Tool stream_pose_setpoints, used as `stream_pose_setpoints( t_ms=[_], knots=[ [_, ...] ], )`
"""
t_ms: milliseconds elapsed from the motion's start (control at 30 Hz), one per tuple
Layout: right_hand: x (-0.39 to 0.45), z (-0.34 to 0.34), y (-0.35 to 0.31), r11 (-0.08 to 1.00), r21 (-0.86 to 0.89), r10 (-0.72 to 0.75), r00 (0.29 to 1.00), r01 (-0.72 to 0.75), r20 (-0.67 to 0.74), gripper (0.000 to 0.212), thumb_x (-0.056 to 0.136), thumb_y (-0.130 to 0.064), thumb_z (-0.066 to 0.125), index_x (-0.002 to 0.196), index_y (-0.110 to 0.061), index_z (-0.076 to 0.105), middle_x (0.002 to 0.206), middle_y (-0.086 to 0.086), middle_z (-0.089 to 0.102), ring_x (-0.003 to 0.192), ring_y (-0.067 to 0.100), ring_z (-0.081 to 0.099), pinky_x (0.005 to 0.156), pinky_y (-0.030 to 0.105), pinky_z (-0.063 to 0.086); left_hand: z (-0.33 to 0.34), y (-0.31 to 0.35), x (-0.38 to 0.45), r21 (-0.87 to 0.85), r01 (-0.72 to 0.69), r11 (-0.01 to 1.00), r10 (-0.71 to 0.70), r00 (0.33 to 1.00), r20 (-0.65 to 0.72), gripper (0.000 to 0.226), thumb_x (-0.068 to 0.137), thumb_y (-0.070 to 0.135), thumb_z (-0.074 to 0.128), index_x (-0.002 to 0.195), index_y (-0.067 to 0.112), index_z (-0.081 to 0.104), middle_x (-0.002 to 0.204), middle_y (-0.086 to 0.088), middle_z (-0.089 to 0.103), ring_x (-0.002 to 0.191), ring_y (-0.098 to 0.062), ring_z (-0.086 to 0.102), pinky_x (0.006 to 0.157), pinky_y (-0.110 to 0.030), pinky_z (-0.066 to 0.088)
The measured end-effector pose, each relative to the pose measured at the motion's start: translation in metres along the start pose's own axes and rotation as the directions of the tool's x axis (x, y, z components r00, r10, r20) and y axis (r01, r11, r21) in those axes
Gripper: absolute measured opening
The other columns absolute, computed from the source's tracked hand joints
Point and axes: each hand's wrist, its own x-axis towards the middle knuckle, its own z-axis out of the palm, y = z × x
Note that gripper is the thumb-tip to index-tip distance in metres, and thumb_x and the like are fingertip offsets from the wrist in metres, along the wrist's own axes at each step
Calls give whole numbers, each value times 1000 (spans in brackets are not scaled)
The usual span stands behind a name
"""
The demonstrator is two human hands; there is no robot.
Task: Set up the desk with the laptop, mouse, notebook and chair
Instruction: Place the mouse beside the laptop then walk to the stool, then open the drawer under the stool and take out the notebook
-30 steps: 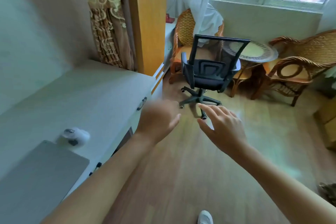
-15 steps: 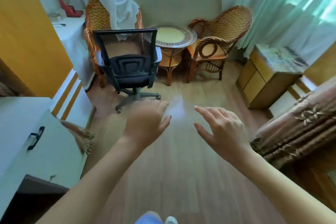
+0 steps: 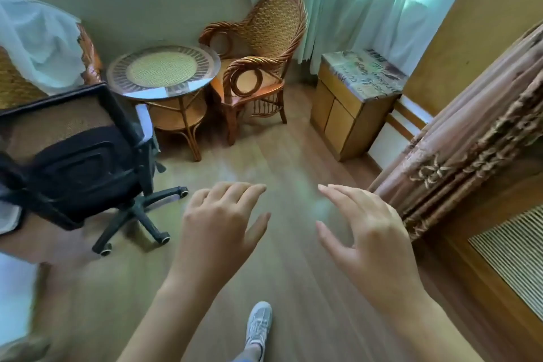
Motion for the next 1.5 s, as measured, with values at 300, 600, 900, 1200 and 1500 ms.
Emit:
stream_pose_setpoints(
  t_ms=[300,600,900,1200,1500],
  knots=[
    [153,40,72,984,-8,173,979,-175,-111,46,80,-38,54,123,-24,60,120,-5,62,114,18,56,97,35,38,60,-16,206,-93,-167,982,163,986,-44,38,82,40,62,114,21,67,105,5,70,97,-19,65,77,-34,47],
    [326,110,197,980,-22,198,978,-199,-66,44,82,-36,57,123,-22,59,122,-4,62,116,17,54,98,36,40,162,-12,403,-112,-211,971,211,977,-13,36,80,38,64,111,21,69,104,6,70,96,-18,65,74,-34,46],
    [486,163,310,969,-76,234,972,-235,-23,44,82,-35,55,123,-22,59,121,-3,62,117,20,54,100,41,41,251,-12,596,-131,-191,973,195,981,18,24,78,32,66,98,19,70,97,6,71,91,-19,65,74,-35,47],
    [641,255,411,868,-105,479,874,-486,-82,43,81,-34,58,123,-22,59,122,-4,62,124,22,49,100,51,40,387,-28,806,-151,-399,904,419,898,132,28,79,34,63,103,20,69,99,5,71,91,-19,64,72,-34,48],
    [777,349,502,668,-190,715,691,-720,-106,43,82,-34,56,122,-21,59,123,-2,62,125,23,47,103,49,36,521,-29,1003,-246,-634,733,675,723,147,30,84,37,57,108,20,66,103,3,70,94,-22,63,75,-37,44]
  ],
)
